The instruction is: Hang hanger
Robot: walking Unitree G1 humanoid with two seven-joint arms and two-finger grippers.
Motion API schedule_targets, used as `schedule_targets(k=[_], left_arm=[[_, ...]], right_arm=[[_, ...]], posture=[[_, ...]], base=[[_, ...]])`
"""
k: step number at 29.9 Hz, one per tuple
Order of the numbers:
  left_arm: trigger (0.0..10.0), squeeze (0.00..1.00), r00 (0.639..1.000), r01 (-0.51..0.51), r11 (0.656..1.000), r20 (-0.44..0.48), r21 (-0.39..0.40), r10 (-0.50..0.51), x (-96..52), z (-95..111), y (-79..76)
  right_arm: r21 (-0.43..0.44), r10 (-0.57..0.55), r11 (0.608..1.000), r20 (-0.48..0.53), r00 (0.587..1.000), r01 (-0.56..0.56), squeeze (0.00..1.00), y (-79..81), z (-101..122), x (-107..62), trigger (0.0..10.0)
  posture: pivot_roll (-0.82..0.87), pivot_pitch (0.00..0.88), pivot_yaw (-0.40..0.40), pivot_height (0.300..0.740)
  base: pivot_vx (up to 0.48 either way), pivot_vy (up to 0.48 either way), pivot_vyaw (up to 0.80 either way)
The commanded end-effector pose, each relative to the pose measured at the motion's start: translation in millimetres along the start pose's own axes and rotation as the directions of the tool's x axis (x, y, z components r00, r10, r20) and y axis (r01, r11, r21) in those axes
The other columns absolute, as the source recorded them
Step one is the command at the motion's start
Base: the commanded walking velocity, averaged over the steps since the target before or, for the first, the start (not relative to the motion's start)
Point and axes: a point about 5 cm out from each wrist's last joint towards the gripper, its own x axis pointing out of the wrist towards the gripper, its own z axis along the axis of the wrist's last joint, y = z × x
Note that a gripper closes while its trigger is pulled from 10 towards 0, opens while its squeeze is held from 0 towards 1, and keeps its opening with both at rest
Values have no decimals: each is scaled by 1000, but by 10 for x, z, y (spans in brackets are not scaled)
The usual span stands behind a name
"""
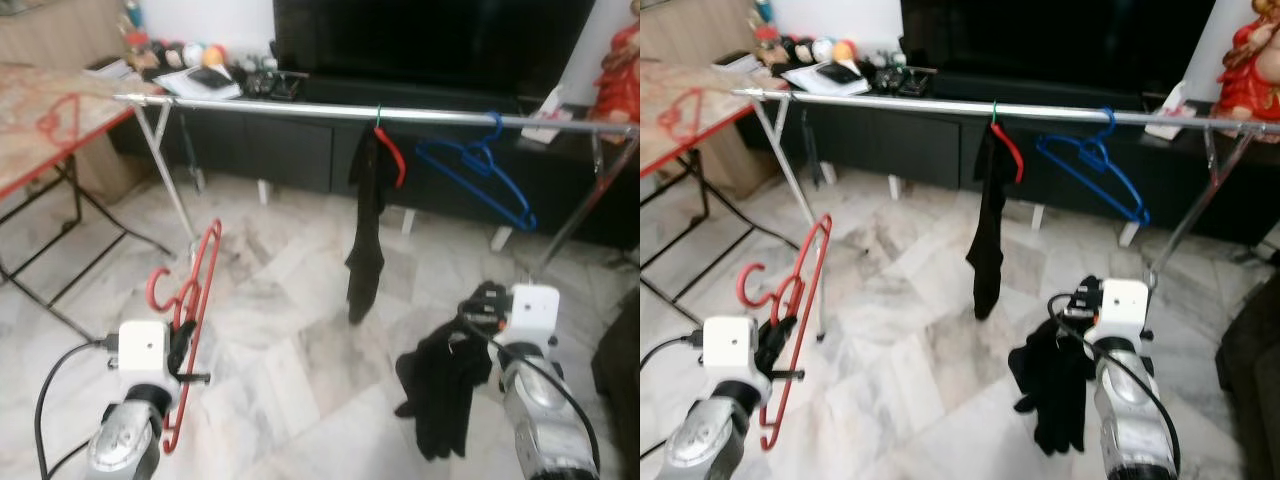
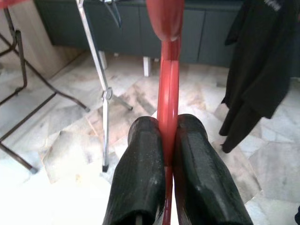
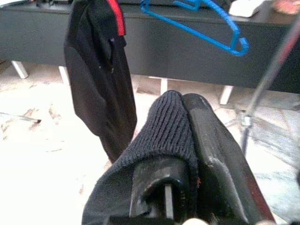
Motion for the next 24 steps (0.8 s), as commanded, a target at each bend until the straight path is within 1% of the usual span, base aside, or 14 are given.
schedule_targets(k=[1, 7, 13, 17, 24], left_arm=[[10000, 0, 1000, 1, 1000, -2, 23, 0, 12, 23, 8], [10000, 0, 1000, -6, 1000, -13, 24, 6, 21, 14, 16], [10000, 0, 1000, -10, 1000, -18, 19, 10, 29, 18, 23], [10000, 0, 1000, -9, 1000, -18, 17, 10, 33, 21, 15], [10000, 0, 1000, -9, 1000, -21, 18, 10, 32, 23, 17]], right_arm=[[-5, 9, 1000, 36, 999, -9, 0, 30, 104, 30, 10000], [-6, 16, 1000, 45, 999, -16, 0, 57, 162, 51, 10000], [-6, 9, 1000, 48, 999, -9, 0, 71, 224, 65, 10000], [12, 23, 1000, 66, 998, -24, 0, 105, 276, 77, 10000], [13, 22, 1000, 69, 997, -23, 0, 109, 304, 84, 10000]], posture=[[-41, 0, -14, 740], [-37, 0, -13, 740], [-34, 0, -11, 740], [-33, 0, -10, 740], [-32, 0, -11, 740]], base=[[0, 0, 0], [0, 0, 0], [0, 331, 0], [0, 337, 0], [0, 340, 0]])
